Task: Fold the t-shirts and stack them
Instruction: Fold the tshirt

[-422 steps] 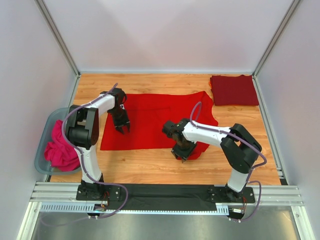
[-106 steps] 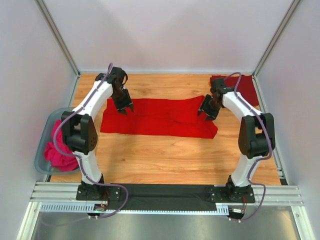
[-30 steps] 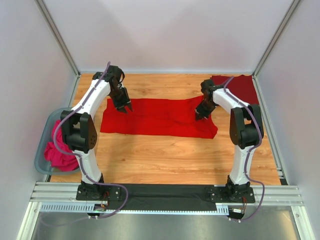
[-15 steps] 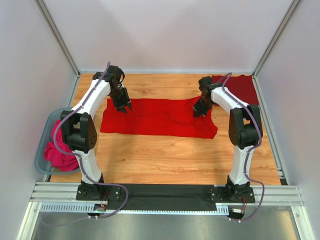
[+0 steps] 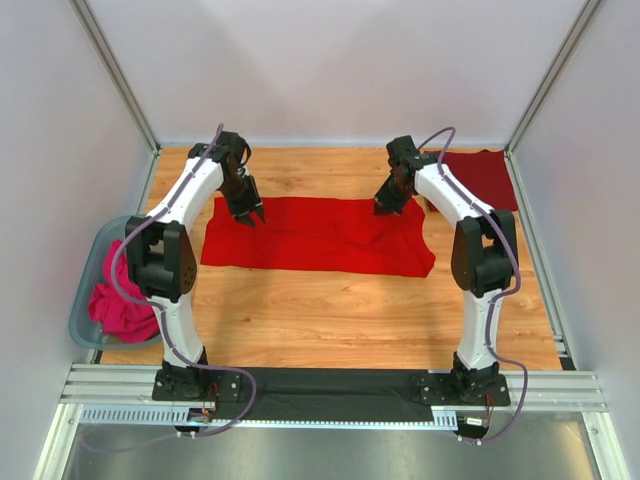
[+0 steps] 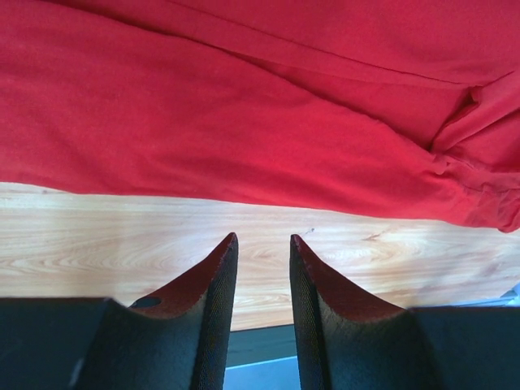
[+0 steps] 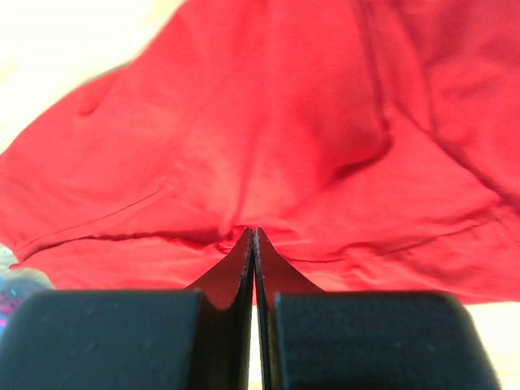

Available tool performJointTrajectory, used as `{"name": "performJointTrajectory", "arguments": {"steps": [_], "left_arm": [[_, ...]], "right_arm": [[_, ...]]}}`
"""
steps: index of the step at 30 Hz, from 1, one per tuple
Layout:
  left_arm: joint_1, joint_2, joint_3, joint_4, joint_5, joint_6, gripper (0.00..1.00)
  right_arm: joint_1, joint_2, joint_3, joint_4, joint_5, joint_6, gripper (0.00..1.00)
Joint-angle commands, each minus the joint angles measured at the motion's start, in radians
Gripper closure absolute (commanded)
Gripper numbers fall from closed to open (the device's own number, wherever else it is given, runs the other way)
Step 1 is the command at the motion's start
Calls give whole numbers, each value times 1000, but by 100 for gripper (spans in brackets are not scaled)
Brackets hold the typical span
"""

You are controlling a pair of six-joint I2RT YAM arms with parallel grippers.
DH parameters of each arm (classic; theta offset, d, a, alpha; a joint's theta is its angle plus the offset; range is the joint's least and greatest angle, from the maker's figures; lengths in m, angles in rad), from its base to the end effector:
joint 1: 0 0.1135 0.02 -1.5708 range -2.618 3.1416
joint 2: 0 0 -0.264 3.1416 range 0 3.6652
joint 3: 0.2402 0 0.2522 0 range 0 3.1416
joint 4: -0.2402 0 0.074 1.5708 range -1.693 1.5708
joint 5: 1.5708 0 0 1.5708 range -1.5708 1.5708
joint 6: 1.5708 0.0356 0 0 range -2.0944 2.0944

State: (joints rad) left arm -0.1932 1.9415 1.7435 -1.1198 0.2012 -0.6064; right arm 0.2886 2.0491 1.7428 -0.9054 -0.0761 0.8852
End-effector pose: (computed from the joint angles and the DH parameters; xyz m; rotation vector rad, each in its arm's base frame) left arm 0.3862 -0.0828 0.2648 -0.5695 2.9025 -0.4214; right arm 0.4130 0.1254 0.2287 0.8217 2.7397 0.3781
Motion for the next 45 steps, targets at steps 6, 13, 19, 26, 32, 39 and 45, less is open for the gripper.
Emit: {"name": "performJointTrajectory", "arguments": {"steps": [6, 13, 19, 26, 32, 39, 45], "left_arm": [[20, -3, 44, -14, -2, 22, 60], [21, 5, 50, -12, 1, 22, 60], [21, 14, 39, 9, 26, 11, 60], [21, 13, 31, 8, 27, 17, 60], [21, 7, 22, 5, 18, 28, 60], [21, 10, 27, 5, 20, 30, 60], [21, 19, 33, 6, 24, 28, 61]], "right_arm": [[21, 81, 135, 8, -19, -37, 100], [17, 106, 204, -200, 132, -3, 87], [12, -35, -95, -149, 153, 76, 74], [9, -58, -169, -119, 173, 103, 68], [6, -46, -167, -75, 168, 100, 68], [-3, -46, -163, -72, 174, 93, 70], [-19, -37, -158, -56, 179, 80, 71]]}}
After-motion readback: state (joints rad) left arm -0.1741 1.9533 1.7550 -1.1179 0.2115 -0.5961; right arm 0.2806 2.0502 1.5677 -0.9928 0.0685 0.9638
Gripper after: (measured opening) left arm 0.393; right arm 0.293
